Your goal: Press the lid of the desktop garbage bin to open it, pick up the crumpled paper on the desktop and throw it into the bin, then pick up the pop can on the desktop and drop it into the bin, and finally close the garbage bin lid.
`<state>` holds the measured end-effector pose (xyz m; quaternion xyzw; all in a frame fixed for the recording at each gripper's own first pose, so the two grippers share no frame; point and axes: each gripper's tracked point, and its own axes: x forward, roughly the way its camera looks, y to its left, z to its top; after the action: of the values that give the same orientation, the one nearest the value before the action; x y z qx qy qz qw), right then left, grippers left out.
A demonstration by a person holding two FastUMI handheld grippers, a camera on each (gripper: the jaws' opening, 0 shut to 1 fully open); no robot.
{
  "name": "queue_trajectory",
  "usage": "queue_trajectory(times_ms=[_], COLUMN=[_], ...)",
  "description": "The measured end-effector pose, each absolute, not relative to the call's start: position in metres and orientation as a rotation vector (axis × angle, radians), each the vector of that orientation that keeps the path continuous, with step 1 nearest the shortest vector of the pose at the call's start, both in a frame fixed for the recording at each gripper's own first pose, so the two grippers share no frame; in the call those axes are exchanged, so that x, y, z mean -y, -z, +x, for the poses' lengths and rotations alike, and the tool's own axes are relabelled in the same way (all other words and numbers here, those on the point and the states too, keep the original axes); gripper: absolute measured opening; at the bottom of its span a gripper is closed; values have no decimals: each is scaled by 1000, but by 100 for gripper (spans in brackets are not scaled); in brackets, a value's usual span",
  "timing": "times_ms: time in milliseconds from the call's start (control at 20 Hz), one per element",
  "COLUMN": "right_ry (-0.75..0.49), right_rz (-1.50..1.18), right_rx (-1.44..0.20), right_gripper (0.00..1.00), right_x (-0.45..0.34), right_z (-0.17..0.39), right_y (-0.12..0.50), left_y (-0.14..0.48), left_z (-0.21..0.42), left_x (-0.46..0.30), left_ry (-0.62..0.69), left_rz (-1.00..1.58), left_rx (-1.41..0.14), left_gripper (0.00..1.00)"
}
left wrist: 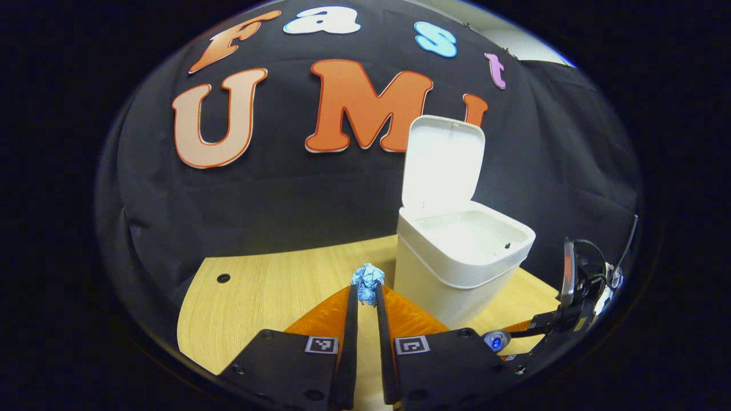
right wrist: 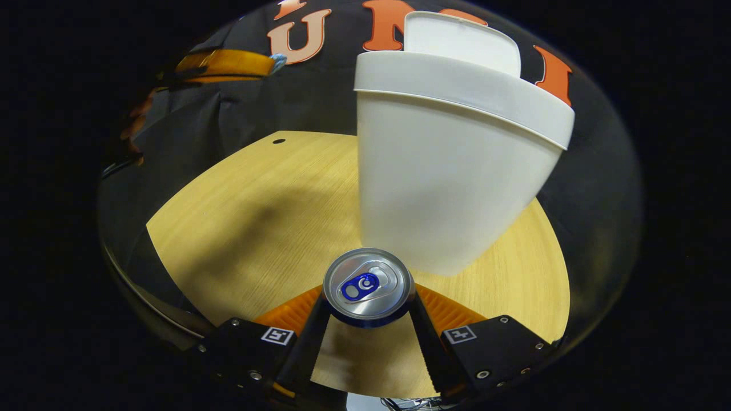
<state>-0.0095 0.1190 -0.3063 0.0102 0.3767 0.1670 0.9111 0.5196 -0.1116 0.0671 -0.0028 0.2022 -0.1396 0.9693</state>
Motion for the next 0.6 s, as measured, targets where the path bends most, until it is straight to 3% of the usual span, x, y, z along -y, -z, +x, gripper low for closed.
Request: queue_trajectory(times_ms=[250,300,350,600], right_ry=[-306,-295,-286,-230], right_rz=[43,49,55,77], right_rx=[-780,-782,-783,-784], right_gripper=[80,76,80,80], right_x=[-118,-118,-118,-118], right_z=[-10,-9,-9,-9], right_y=[305,305,304,307], left_y=[-96,-102,-106,-110], left_z=[530,531,534,544], left_x=[150,158,166,205], left_ry=[335,350,362,442], left_rz=[4,8,12,9], left_rx=[-319,-303,-288,-265], left_gripper=[22,22,22,22])
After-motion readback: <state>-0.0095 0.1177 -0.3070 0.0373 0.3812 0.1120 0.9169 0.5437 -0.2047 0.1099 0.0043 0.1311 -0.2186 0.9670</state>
